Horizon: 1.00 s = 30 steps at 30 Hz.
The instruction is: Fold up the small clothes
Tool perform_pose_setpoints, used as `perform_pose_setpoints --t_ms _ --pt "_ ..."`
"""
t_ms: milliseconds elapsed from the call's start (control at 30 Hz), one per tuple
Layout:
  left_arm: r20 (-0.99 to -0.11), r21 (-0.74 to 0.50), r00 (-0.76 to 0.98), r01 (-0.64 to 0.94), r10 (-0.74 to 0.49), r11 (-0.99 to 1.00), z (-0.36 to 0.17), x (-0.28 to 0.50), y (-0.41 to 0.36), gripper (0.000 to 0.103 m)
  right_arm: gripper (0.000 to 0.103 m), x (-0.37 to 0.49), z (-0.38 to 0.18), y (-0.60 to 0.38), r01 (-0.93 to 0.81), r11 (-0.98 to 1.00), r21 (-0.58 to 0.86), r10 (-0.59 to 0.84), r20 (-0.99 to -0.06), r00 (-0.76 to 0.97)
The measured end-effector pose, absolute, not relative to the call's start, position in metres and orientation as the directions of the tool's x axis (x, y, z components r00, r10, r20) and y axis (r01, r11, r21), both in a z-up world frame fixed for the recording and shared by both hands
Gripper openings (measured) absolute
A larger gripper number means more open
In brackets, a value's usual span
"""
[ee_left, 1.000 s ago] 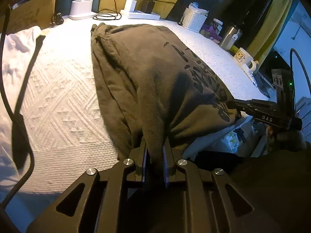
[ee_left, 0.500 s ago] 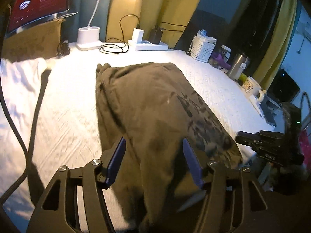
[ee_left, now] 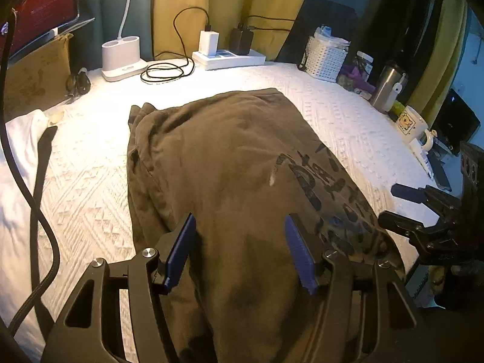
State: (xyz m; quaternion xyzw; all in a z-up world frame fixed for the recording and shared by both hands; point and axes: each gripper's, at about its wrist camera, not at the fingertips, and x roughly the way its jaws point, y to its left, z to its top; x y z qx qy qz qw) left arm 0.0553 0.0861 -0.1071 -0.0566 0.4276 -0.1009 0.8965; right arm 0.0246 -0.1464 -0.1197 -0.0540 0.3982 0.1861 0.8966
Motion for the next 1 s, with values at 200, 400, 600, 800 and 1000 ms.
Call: perform_pose_setpoints --t_ms 200,400,600,800,1000 --pt "-0.799 -0.135 0.583 0.072 -0.151 0.988 -0.125 0.068 0.097 0.061 0.085 0.052 -0.125 -0.131 -0.391 0.92 0.028 0.281 -0.743 0.607" --pt "-0.793 -0.151 0.592 0.041 -0.146 0.988 -0.134 0.063 0.118 0.061 0.085 0.07 -0.143 -0.13 -0.373 0.928 0.0 0.235 -0.776 0.585" --pt "-0.797 -0.168 0.582 0.038 -0.158 0.985 -0.125 0.074 0.121 0.061 0.086 0.077 -0.142 -0.132 -0.369 0.929 -0.007 0.226 -0.78 0.583" --pt "-0.758 -0.168 0.637 0.019 -0.142 0.986 -0.114 0.097 0.134 0.062 0.086 0.085 -0.135 -0.13 -0.366 0.93 -0.012 0.222 -0.777 0.59" --pt "-0.749 -0.192 0.644 0.009 -0.153 0.981 -0.116 0.125 0.149 0.076 0.086 0.105 -0.125 -0.125 -0.378 0.925 -0.026 0.226 -0.762 0.607"
